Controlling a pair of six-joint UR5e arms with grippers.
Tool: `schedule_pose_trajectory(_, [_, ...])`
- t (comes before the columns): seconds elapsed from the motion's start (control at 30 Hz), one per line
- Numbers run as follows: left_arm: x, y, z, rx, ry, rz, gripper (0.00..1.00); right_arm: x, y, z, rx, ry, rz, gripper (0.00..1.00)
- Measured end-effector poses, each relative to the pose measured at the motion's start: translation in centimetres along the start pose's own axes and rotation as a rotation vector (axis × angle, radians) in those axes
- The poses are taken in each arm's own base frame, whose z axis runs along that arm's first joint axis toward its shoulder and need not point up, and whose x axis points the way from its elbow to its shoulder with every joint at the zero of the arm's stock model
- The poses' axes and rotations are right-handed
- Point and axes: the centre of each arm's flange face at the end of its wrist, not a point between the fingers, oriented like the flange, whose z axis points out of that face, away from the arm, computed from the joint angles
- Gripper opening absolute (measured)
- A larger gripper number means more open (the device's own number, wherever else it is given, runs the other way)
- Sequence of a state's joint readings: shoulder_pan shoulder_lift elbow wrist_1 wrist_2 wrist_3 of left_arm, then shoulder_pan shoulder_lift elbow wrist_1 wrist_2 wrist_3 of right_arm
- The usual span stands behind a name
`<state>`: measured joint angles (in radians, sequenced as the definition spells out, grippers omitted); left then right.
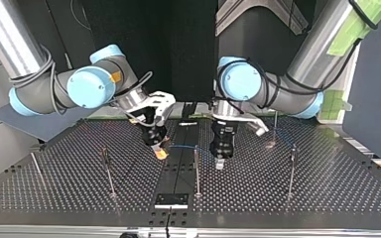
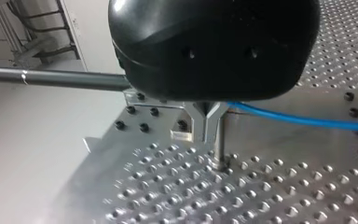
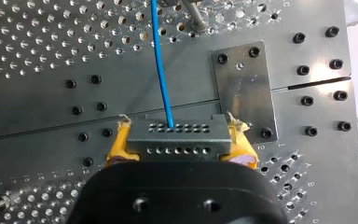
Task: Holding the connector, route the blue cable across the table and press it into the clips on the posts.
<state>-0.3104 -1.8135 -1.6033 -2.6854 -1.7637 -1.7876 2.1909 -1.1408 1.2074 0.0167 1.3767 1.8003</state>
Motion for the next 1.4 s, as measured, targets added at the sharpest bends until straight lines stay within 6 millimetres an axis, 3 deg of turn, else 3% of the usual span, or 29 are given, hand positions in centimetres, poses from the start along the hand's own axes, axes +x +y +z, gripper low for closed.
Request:
schedule_pose_trajectory(0.2, [1.2, 0.5, 1.9, 0.006, 0.011, 0.000, 0.00, 1.5, 0.6, 0.4, 0.010, 0.026, 0.005, 0.00])
schedule_pose_trajectory(0.43, [0.5, 2.0, 3.6, 0.006, 0.000, -0.009, 0.00, 2.8, 1.8, 0.7, 0.003, 0.046, 0.005, 0.00])
schedule_pose_trajectory(0.73, [0.5, 2.2, 3.6, 0.005, 0.011, -0.003, 0.00, 1.5, 3.7, 1.6, -0.020, 0.027, 0.008, 0.00])
schedule_pose_trajectory(1.1, [0.7, 1.7, 3.3, 0.014, 0.023, 0.000, 0.00, 2.3, 5.2, 2.5, -0.020, 0.046, 0.002, 0.00])
schedule_pose_trajectory(1.13, [0.7, 1.7, 3.3, 0.013, 0.025, 0.001, 0.05, 2.3, 5.4, 2.7, -0.022, 0.046, 0.002, 0.00])
schedule_pose_trajectory(1.27, [0.8, 1.6, 3.1, 0.012, 0.032, 0.001, 0.11, 1.8, 6.3, 3.2, -0.031, 0.040, 0.001, 0.00])
schedule_pose_trajectory(1.33, [0.8, 1.5, 3.1, 0.009, 0.036, 0.003, 0.43, 1.6, 6.5, 3.3, -0.034, 0.037, -0.002, 0.00])
schedule_pose_trajectory(1.37, [0.9, 1.5, 3.0, 0.007, 0.038, 0.004, 0.43, 1.6, 6.6, 3.4, -0.035, 0.037, -0.004, 0.00])
schedule_pose_trajectory(1.4, [0.9, 1.4, 3.0, 0.005, 0.041, 0.005, 0.55, 1.6, 6.6, 3.4, -0.035, 0.037, -0.007, 0.00])
